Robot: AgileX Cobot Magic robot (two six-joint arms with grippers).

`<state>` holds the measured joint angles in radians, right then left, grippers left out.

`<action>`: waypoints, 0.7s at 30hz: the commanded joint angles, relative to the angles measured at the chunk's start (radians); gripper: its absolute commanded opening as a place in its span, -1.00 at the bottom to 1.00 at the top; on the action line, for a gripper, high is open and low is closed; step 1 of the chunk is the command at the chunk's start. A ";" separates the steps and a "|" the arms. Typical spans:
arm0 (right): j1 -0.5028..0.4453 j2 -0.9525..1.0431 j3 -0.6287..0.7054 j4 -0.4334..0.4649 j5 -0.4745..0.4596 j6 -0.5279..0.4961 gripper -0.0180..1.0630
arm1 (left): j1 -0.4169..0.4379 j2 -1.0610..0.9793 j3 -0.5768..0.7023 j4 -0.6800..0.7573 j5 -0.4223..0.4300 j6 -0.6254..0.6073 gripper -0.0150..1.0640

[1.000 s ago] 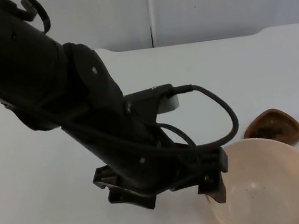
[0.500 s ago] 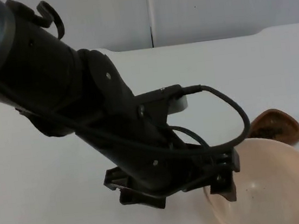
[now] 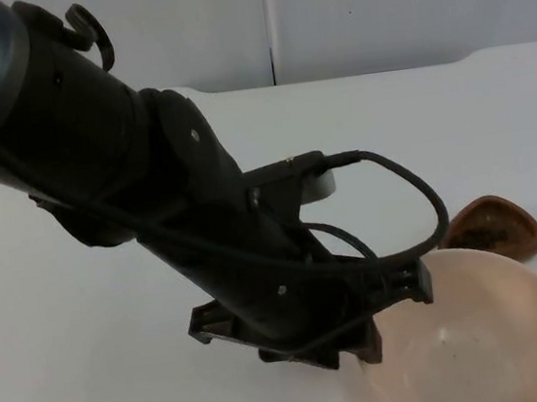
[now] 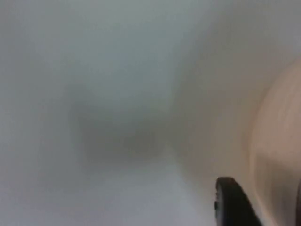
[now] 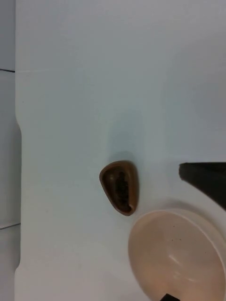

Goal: Pick up the bowl with the left hand and pour the coffee beans from the cup into the bowl with the right hand.

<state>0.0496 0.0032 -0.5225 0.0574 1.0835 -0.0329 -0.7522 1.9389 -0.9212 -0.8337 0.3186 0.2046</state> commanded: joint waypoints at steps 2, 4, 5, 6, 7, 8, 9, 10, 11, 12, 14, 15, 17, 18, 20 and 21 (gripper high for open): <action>-0.005 -0.003 0.008 -0.003 -0.005 -0.005 0.98 | -0.004 0.000 -0.004 -0.019 -0.001 -0.005 -0.68; -0.005 -0.003 0.008 -0.003 -0.005 -0.005 0.98 | -0.004 0.000 -0.004 -0.019 -0.001 -0.005 -0.93; -0.005 -0.003 0.008 -0.003 -0.005 -0.005 0.98 | -0.004 -0.002 -0.004 -0.019 -0.001 -0.002 -0.98; -0.005 -0.003 0.008 -0.003 -0.005 -0.005 0.98 | -0.004 -0.004 -0.004 -0.019 0.001 -0.002 -0.98; -0.005 -0.003 0.008 -0.003 -0.005 -0.005 0.98 | -0.004 -0.008 -0.004 -0.019 0.004 -0.002 -0.98; -0.005 -0.003 0.008 -0.003 -0.005 -0.005 0.98 | -0.004 -0.010 -0.004 -0.019 0.006 -0.002 -0.98; -0.005 -0.003 0.008 -0.003 -0.005 -0.005 0.98 | -0.004 -0.010 -0.004 -0.019 0.006 -0.002 -0.98; -0.005 -0.003 0.008 -0.003 -0.005 -0.005 0.98 | -0.004 -0.015 -0.004 -0.011 0.008 -0.002 -0.98; -0.005 -0.003 0.008 -0.003 -0.005 -0.005 0.98 | -0.004 -0.022 -0.004 -0.004 0.011 -0.002 -0.98; -0.005 -0.003 0.008 -0.003 -0.005 -0.005 0.98 | -0.004 -0.027 -0.004 0.021 0.016 -0.002 -0.98; -0.005 -0.003 0.008 -0.003 -0.005 -0.005 0.98 | -0.004 -0.036 -0.004 0.043 0.021 -0.002 -0.98; -0.005 -0.003 0.008 -0.003 -0.005 -0.005 0.98 | -0.002 -0.044 -0.004 0.064 0.028 -0.008 -0.98; -0.005 -0.003 0.008 -0.003 -0.005 -0.005 0.98 | 0.009 -0.062 -0.004 0.103 0.049 -0.027 -0.98; -0.005 -0.003 0.008 -0.003 -0.005 -0.005 0.98 | 0.016 -0.069 -0.004 0.127 0.061 -0.040 -0.98; -0.005 -0.003 0.008 -0.003 -0.005 -0.005 0.98 | 0.029 -0.078 -0.004 0.150 0.073 -0.052 -0.98; -0.005 -0.003 0.008 -0.003 -0.005 -0.005 0.98 | 0.047 -0.088 -0.004 0.182 0.090 -0.075 -0.98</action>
<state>0.0496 0.0032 -0.5225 0.0574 1.0835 -0.0329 -0.7133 1.8635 -0.9212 -0.6777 0.3978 0.1472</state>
